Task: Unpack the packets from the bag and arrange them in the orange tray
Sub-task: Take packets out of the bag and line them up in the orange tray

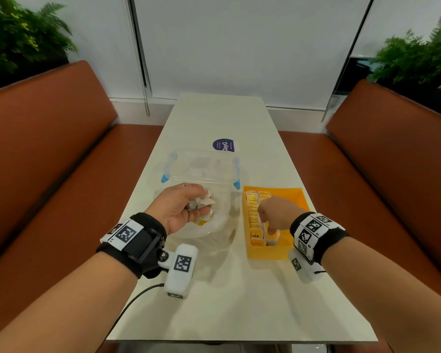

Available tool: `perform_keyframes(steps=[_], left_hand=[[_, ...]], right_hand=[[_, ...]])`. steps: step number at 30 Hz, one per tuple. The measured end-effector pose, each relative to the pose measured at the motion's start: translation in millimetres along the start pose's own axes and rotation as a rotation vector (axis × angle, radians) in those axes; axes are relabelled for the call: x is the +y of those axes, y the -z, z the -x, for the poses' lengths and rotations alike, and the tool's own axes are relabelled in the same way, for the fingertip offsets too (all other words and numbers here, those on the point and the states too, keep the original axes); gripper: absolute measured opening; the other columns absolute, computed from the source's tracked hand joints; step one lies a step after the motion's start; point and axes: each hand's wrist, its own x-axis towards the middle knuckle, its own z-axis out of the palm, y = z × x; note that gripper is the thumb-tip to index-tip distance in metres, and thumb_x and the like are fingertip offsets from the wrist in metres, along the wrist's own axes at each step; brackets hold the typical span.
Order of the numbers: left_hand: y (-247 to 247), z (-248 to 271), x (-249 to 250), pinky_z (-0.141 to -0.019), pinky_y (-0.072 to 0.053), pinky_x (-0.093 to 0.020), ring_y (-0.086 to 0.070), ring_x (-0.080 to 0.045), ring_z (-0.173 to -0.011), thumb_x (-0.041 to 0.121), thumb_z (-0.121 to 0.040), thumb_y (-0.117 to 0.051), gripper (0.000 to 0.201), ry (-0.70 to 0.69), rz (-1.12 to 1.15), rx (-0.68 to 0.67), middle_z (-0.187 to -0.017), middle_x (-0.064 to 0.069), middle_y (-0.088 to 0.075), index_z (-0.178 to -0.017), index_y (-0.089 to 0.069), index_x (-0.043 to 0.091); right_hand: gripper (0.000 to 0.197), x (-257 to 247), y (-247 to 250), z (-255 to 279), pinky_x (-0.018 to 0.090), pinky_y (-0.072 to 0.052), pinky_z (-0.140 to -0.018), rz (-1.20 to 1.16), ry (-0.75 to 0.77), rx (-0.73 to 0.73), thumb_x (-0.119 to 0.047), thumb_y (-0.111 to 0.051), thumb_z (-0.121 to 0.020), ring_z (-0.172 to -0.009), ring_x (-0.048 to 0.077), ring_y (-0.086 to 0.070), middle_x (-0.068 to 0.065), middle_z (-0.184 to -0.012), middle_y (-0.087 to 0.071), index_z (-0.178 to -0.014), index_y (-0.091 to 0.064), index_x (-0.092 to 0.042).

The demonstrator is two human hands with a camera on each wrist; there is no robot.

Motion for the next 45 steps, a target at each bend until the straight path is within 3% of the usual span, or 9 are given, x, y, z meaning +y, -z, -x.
perform_keyframes(steps=[6, 12, 18, 26, 31, 34, 37, 40, 45], left_hand=[[2, 1, 1, -0.052, -0.058, -0.031, -0.063, -0.024, -0.074, -0.003, -0.087, -0.06, 0.012, 0.004, -0.017, 0.002, -0.089, -0.014, -0.062, -0.087, -0.061, 0.008], [6, 4, 2, -0.054, -0.056, -0.032, -0.064, -0.028, -0.087, -0.009, -0.085, -0.06, 0.039, -0.031, -0.004, -0.051, -0.105, -0.015, -0.064, -0.114, -0.053, 0.017], [15, 9, 4, -0.061, -0.059, -0.034, -0.067, -0.024, -0.084, -0.011, -0.084, -0.06, 0.036, -0.044, -0.054, -0.087, -0.097, -0.011, -0.067, -0.113, -0.055, 0.01], [15, 9, 3, -0.071, -0.06, -0.034, -0.068, -0.028, -0.091, -0.007, -0.082, -0.064, 0.027, -0.002, -0.117, -0.137, -0.103, -0.017, -0.068, -0.105, -0.065, 0.007], [13, 7, 3, -0.064, -0.06, -0.031, -0.068, -0.023, -0.082, -0.014, -0.081, -0.061, 0.043, -0.002, -0.082, -0.1, -0.095, -0.012, -0.07, -0.116, -0.064, 0.011], [12, 8, 4, -0.066, -0.06, -0.032, -0.066, -0.022, -0.077, -0.017, -0.08, -0.06, 0.047, -0.003, -0.076, -0.074, -0.088, -0.012, -0.069, -0.118, -0.063, 0.011], [10, 9, 5, -0.063, -0.059, -0.03, -0.061, -0.011, -0.047, -0.017, -0.082, -0.058, 0.045, 0.001, -0.096, -0.046, -0.058, -0.004, -0.065, -0.116, -0.064, 0.011], [9, 11, 6, -0.067, -0.059, -0.031, -0.059, -0.009, -0.041, -0.017, -0.082, -0.058, 0.045, -0.008, -0.111, -0.03, -0.052, -0.001, -0.062, -0.117, -0.063, 0.009], [8, 10, 7, -0.064, -0.057, -0.031, -0.055, -0.007, -0.038, -0.018, -0.081, -0.058, 0.043, -0.009, -0.116, 0.002, -0.049, 0.0, -0.058, -0.113, -0.065, 0.009]], right_hand=[[0.018, -27, 44, 6, 0.027, -0.051, -0.067, -0.38, 0.092, 0.362, -0.02, -0.055, -0.09, -0.076, 0.025, -0.067, 0.009, -0.089, -0.07, -0.089, -0.067, -0.007], [0.033, -73, 64, 2, 0.025, -0.053, -0.064, -1.003, 0.161, 0.158, -0.033, -0.046, -0.098, -0.071, 0.018, -0.066, 0.007, -0.094, -0.065, -0.119, -0.056, -0.009], [0.038, -79, 64, -2, 0.023, -0.052, -0.064, -1.288, 0.266, 0.148, -0.005, -0.063, -0.089, -0.064, 0.012, -0.06, 0.006, -0.08, -0.061, -0.125, -0.053, -0.004], [0.005, -77, 75, 11, 0.017, -0.046, -0.057, -1.148, 0.351, 0.341, -0.003, -0.066, -0.085, -0.063, 0.007, -0.057, 0.004, -0.074, -0.064, -0.086, -0.067, -0.008], [0.005, -79, 82, 14, 0.02, -0.05, -0.071, -0.844, 0.373, 0.507, -0.005, -0.07, -0.081, -0.066, 0.001, -0.058, -0.003, -0.073, -0.066, -0.085, -0.072, -0.007], [0.007, -80, 87, 16, 0.017, -0.048, -0.07, -0.779, 0.347, 0.534, -0.006, -0.069, -0.083, -0.068, 0.003, -0.057, -0.005, -0.075, -0.065, -0.089, -0.073, -0.007], [0.006, -79, 88, 18, 0.007, -0.042, -0.063, -0.759, 0.339, 0.538, -0.007, -0.067, -0.084, -0.065, 0.0, -0.054, -0.013, -0.07, -0.06, -0.088, -0.072, -0.008], [0.005, -76, 88, 20, 0.009, -0.041, -0.064, -0.689, 0.354, 0.547, -0.009, -0.068, -0.083, -0.067, 0.0, -0.052, -0.019, -0.07, -0.056, -0.085, -0.073, -0.011], [0.006, -61, 84, 26, 0.006, -0.04, -0.059, -0.614, 0.304, 0.526, -0.008, -0.068, -0.081, -0.064, 0.005, -0.054, -0.004, -0.071, -0.065, -0.085, -0.073, -0.01]])
